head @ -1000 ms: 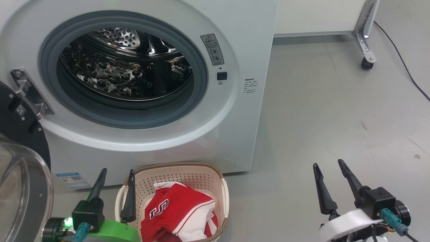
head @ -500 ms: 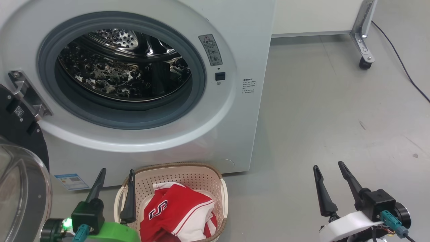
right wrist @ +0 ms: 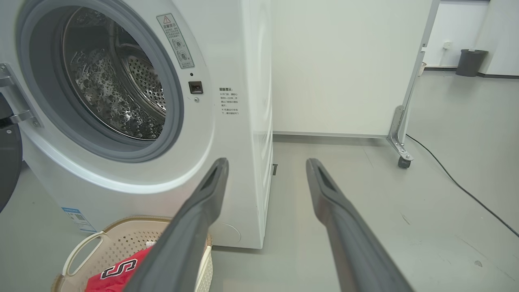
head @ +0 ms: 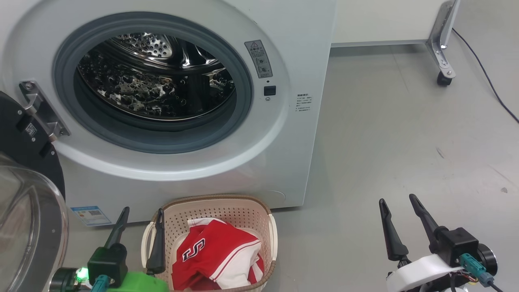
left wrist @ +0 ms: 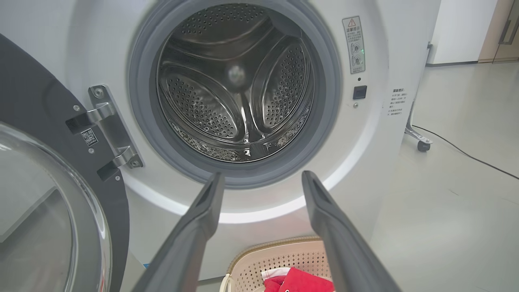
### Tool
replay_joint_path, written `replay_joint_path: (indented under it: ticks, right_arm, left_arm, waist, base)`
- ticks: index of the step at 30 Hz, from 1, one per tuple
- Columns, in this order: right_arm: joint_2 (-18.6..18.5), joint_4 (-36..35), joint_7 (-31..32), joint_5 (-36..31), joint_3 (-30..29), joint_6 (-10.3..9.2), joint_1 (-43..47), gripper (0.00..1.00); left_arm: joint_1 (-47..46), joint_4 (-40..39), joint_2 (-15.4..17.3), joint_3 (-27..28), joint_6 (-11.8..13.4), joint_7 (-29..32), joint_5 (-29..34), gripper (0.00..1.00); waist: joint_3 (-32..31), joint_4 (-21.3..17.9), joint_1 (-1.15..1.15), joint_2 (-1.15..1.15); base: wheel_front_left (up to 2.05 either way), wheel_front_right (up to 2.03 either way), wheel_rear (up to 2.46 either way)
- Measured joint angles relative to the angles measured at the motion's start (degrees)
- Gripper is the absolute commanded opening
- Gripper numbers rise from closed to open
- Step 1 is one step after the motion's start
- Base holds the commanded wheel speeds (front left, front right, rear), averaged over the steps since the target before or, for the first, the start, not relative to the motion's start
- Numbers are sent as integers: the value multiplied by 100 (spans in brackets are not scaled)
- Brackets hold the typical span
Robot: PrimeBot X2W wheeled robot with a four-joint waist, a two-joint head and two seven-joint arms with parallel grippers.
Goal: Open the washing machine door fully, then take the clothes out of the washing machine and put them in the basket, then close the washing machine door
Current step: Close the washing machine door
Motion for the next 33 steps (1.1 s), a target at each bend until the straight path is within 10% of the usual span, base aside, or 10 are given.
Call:
replay_joint_path:
  ticks: [33]
  right_arm:
    - [-46,-124,80,0,-4,-37,13,100]
  left_arm:
    - [138,-397,35,-15,45,140,43,100]
  waist:
    - [88,60,0,0]
  base:
    - [-83,83,0]
